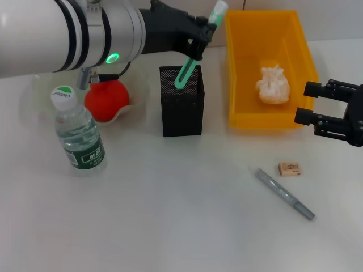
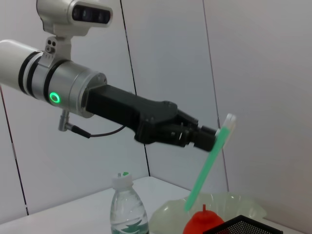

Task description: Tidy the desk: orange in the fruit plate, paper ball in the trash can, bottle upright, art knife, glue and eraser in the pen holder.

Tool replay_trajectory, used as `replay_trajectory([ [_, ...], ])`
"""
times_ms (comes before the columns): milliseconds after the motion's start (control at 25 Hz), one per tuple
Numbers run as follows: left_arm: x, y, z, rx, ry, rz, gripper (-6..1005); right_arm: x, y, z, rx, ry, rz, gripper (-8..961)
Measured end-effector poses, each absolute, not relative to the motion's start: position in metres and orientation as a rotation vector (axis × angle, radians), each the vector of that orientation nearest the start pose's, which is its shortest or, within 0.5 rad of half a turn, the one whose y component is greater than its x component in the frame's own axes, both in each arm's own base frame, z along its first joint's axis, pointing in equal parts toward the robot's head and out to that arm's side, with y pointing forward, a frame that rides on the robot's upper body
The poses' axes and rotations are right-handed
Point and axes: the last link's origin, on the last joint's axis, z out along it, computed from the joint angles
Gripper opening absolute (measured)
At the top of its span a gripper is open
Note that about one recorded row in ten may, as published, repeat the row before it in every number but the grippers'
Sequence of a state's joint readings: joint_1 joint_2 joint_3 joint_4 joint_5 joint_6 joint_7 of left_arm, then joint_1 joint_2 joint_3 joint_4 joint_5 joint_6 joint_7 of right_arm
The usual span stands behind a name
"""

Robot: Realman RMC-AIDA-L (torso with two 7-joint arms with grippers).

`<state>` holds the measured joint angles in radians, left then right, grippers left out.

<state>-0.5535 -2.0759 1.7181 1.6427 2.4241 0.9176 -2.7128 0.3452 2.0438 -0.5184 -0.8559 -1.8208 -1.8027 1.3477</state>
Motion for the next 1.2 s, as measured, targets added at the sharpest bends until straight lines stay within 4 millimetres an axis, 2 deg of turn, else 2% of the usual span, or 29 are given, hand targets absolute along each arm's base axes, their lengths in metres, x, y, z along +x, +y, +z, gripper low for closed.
replay_trajectory([
  [480,-0.048,0.369,-0.019,-2.430,-0.422,-0.465,105,0.288,0.286,0.084,-2.493,0.480,0.914,596],
  [840,-0.059,0.377,-0.038,-2.409,-0.430,-0.575,105,0.287,0.287,0.084,-2.494,0.480,0.918,595],
  [1200,-0.068,0.381,-0.048,-2.355,-0.396,-0.573,105,0.286,0.289,0.082,-2.490,0.485,0.922,594],
])
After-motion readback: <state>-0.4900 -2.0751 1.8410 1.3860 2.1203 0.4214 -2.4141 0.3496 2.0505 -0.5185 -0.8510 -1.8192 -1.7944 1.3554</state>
